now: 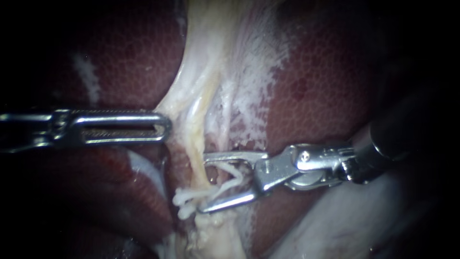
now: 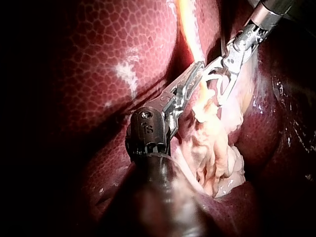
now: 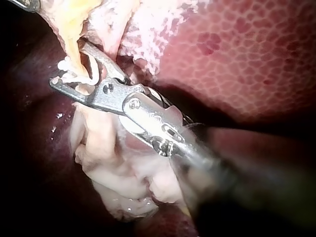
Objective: Clipping third clip left tube
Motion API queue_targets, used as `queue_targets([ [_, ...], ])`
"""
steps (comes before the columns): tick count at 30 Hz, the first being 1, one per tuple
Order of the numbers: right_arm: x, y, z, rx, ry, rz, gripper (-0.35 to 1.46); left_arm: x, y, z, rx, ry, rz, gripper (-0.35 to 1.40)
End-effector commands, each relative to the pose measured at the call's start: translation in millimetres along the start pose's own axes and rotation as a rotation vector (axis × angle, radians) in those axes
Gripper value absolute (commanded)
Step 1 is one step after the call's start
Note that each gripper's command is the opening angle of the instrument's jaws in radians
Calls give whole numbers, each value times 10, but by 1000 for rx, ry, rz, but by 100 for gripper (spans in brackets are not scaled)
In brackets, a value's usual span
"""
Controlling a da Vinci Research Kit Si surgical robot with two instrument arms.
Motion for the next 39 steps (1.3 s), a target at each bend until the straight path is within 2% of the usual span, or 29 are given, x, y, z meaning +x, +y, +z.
queue_targets([
  [1, 4, 0, 1, 0, 0, 1, 60, 0, 1, 0, 0, 0, 0, -35],
  [14, 40, -2, 3, 15, 10, 22, 60, 4, 6, 1, -2, -1, 2, -35],
  [23, 45, 9, 11, 16, 13, 43, 58, 6, 6, 2, -3, -1, 3, -35],
  [29, 54, 20, 24, 15, 17, 59, 57, 7, 6, 2, -3, -2, 4, -35],
  [39, 59, 27, 34, 57, 24, 104, 53, 7, 5, 2, -4, -2, 4, -35],
])
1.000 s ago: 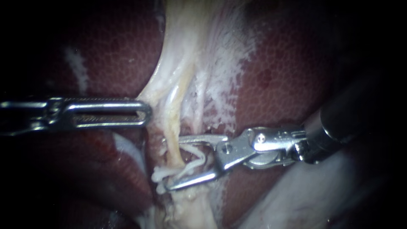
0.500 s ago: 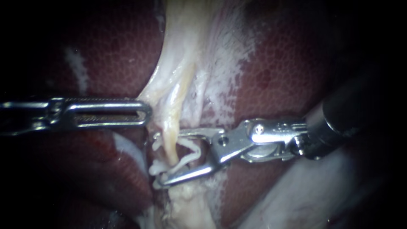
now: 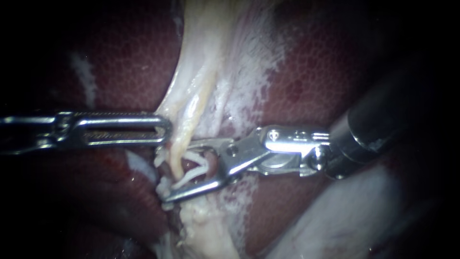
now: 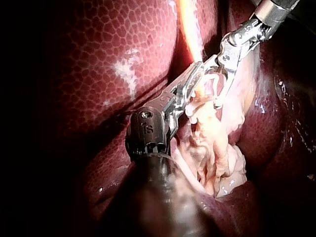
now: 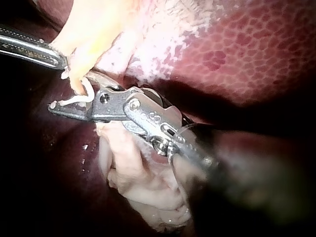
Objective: Clipping third clip left tube
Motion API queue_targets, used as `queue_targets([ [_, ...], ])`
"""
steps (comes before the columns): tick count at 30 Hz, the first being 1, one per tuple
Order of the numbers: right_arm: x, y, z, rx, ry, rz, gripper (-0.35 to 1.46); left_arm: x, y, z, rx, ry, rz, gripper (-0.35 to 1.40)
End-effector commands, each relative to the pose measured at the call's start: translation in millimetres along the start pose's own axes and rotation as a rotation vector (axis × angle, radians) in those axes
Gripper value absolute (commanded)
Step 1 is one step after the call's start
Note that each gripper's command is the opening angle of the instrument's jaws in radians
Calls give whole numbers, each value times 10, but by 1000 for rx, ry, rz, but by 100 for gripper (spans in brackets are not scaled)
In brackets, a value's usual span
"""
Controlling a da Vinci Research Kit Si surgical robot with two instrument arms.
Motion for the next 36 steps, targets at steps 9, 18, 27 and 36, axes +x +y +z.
queue_targets([
  [9, 13, 4, -9, 3, 6, 26, 49, -2, 0, -1, 1, 1, -1, -35],
  [18, 19, 9, -1, -1, 11, 81, 51, -4, 0, -2, 1, 1, -2, -35],
  [27, 20, 13, 8, -3, 13, 93, 57, -4, 0, -2, 2, 1, -2, -35],
  [36, 20, 13, 4, -1, 13, 93, 52, -6, 1, -4, 0, 0, -3, -35],
])
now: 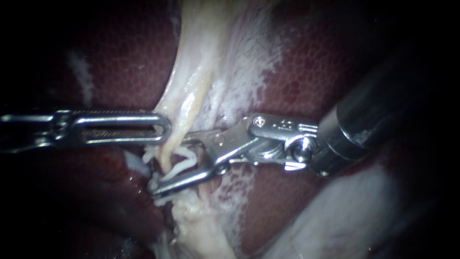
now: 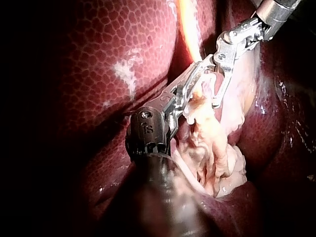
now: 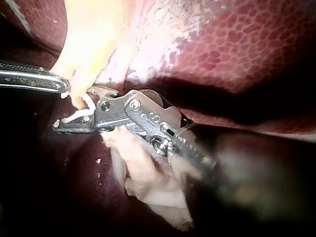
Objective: Clipping third clip left tube
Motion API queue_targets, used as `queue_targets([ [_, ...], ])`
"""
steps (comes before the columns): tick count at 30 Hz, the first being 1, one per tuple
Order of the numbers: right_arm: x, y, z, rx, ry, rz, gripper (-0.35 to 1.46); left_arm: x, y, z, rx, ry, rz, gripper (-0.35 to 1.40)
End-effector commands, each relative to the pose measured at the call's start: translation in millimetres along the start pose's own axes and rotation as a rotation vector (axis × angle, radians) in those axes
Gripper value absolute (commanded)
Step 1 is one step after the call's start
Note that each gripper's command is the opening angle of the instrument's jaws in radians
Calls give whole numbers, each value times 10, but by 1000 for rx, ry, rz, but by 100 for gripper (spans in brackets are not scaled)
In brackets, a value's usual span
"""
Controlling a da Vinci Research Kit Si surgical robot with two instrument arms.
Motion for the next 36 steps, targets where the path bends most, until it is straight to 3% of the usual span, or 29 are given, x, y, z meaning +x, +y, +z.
queue_targets([
  [1, 1, 1, 0, -1, 1, 0, 51, 0, 0, 0, 0, 0, -1, -35],
  [4, 1, 2, 0, -2, 1, 0, 42, 0, 0, 0, 0, 0, -1, -35],
  [5, 0, 3, -1, -2, 1, 0, 31, 0, 0, 0, -3, -1, -1, -35],
  [8, -2, 5, -8, 1, 2, 35, -31, 0, 0, 0, -3, -1, -1, -35],
  [9, -2, 7, -10, 2, 3, 41, -35, 0, 0, 0, -3, -1, -1, -35],
  [16, -3, 18, -28, -10, 5, 45, -35, 0, 0, 0, -3, -1, -1, -35],
  [36, -5, 17, -27, -9, 4, 49, -35, 0, 0, 1, -4, -1, -1, -35],
])
